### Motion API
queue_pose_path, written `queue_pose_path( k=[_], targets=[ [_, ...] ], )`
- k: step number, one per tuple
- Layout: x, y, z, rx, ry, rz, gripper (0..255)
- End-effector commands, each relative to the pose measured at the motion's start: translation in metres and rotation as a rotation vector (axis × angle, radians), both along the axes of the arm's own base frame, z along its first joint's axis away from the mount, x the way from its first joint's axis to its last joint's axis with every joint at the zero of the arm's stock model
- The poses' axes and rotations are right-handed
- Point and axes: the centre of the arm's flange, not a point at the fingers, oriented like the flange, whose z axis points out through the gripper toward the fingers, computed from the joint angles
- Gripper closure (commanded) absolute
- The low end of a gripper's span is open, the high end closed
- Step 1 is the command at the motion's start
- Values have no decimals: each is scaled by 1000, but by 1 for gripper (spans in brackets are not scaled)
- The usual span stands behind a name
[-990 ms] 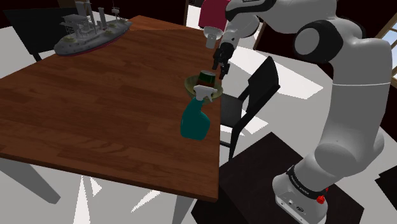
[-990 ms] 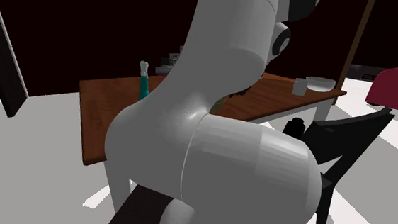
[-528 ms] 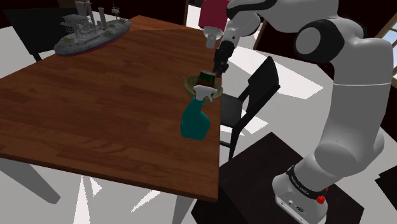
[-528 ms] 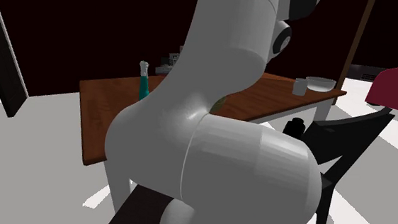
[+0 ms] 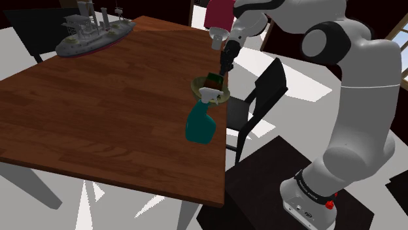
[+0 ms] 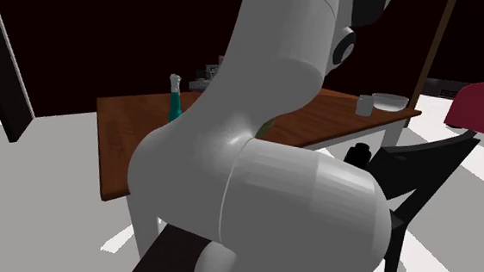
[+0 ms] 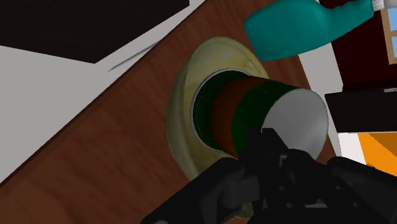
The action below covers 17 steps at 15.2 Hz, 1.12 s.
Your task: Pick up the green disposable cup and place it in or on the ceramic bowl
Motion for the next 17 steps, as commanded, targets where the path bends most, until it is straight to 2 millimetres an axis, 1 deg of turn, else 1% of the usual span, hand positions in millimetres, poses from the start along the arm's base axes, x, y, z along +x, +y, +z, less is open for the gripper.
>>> queue_pose_path(
  k=[1, 4, 5, 7, 8, 9, 10, 17],
  targets=[
    [-8, 3, -7, -30, 31, 20, 255],
    [-5, 1, 7, -22, 12, 11, 255],
    [-5, 1, 7, -22, 12, 11, 0],
    [-36, 36, 42, -219, -65, -65, 0],
    [-51, 56, 56, -317, -104, -104, 0],
    [-65, 79, 67, -416, -143, -142, 0],
    [-72, 89, 72, -459, -160, -159, 0],
    [-80, 103, 38, -459, -160, -159, 0]
  ],
)
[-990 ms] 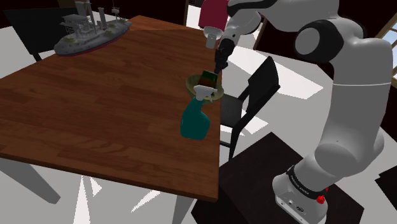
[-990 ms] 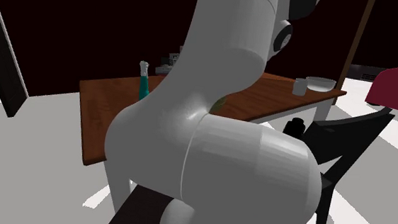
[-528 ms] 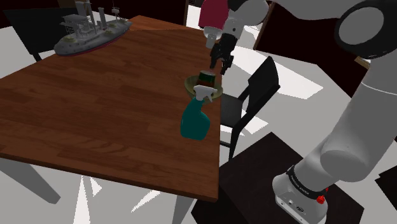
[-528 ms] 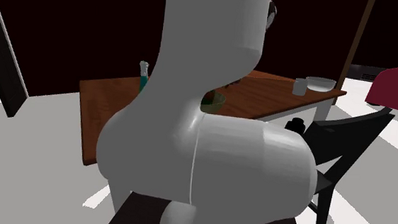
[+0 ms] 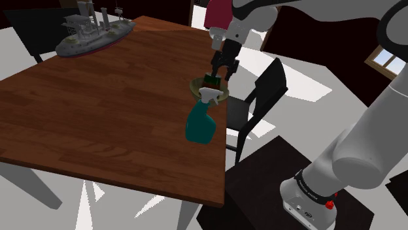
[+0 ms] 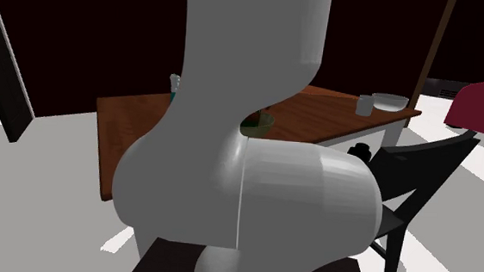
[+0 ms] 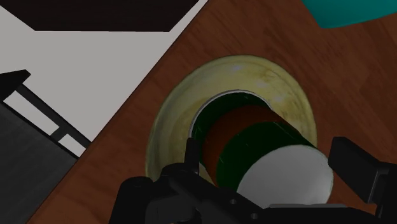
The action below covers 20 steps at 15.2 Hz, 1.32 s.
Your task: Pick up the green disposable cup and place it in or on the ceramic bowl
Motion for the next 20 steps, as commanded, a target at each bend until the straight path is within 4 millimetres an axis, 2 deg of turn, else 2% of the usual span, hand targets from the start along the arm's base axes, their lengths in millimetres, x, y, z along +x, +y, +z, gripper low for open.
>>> queue_pose_path(
  k=[1, 8, 9, 17, 20],
  targets=[
    [-2, 3, -15, -5, 14, 0, 0],
    [-2, 3, -15, -5, 14, 0, 0],
    [-3, 2, -17, -5, 14, 0, 255],
    [-3, 8, -17, -5, 14, 0, 255],
    [-2, 3, -4, -5, 14, 0, 255]
  ],
)
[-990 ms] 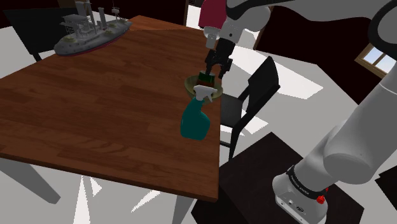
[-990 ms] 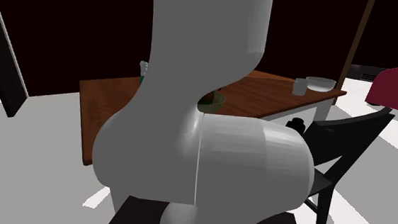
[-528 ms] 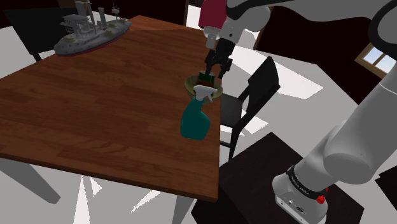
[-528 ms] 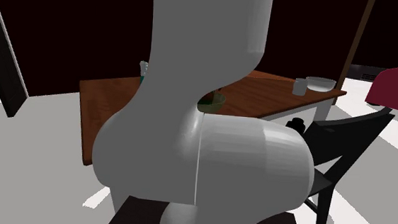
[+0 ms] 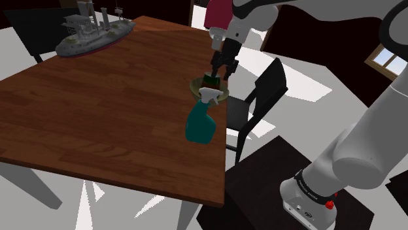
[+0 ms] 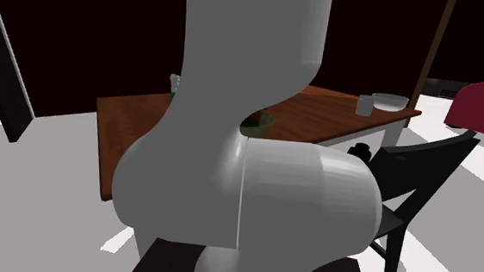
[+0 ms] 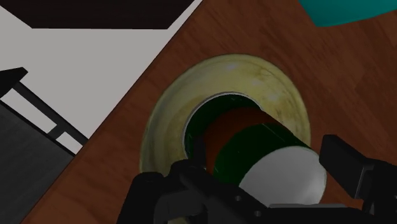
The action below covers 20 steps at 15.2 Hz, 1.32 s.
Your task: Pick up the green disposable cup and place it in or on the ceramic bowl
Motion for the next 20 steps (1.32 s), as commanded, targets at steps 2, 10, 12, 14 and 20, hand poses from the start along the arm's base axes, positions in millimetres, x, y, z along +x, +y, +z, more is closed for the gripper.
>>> queue_pose_path(
  k=[2, 10, 12, 14, 20],
  targets=[
    [-1, -1, 2, -9, 24, 3, 255],
    [-1, -1, 34, -9, 23, 2, 255],
    [-23, 28, 38, -147, -74, -41, 0],
    [-63, 90, 27, -425, -269, -127, 0],
    [-63, 94, -1, -449, -286, -135, 0]
  ],
)
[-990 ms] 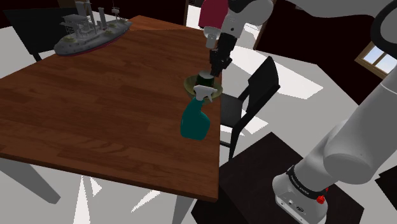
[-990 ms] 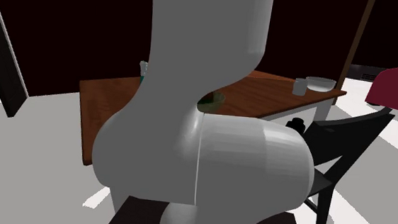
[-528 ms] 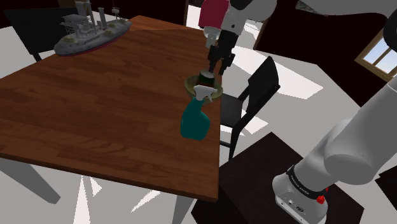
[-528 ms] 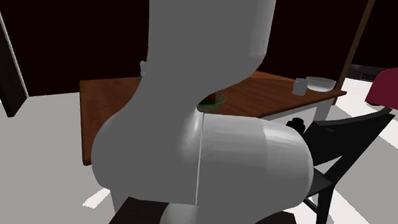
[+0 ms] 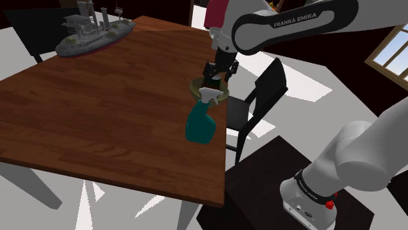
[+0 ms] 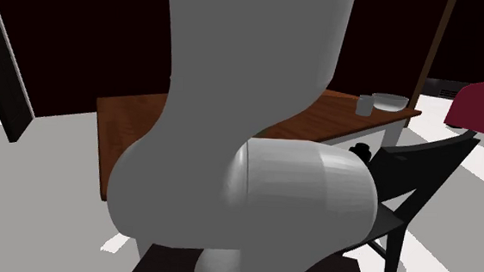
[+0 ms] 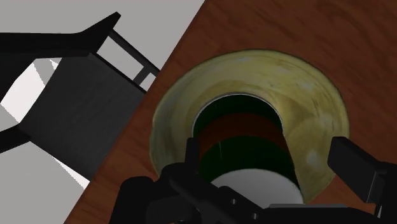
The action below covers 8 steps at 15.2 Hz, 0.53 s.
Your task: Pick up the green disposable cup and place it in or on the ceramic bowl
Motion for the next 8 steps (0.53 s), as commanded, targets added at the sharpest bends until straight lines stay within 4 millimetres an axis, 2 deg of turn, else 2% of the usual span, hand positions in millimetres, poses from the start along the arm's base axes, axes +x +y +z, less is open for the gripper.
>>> queue_pose_path(
  k=[1, 2, 8],
  targets=[
    [1, -1, -11, -2, -4, -1, 0],
    [2, -1, -19, -2, -4, -1, 0],
    [2, -1, -19, -2, -4, -1, 0]
  ],
)
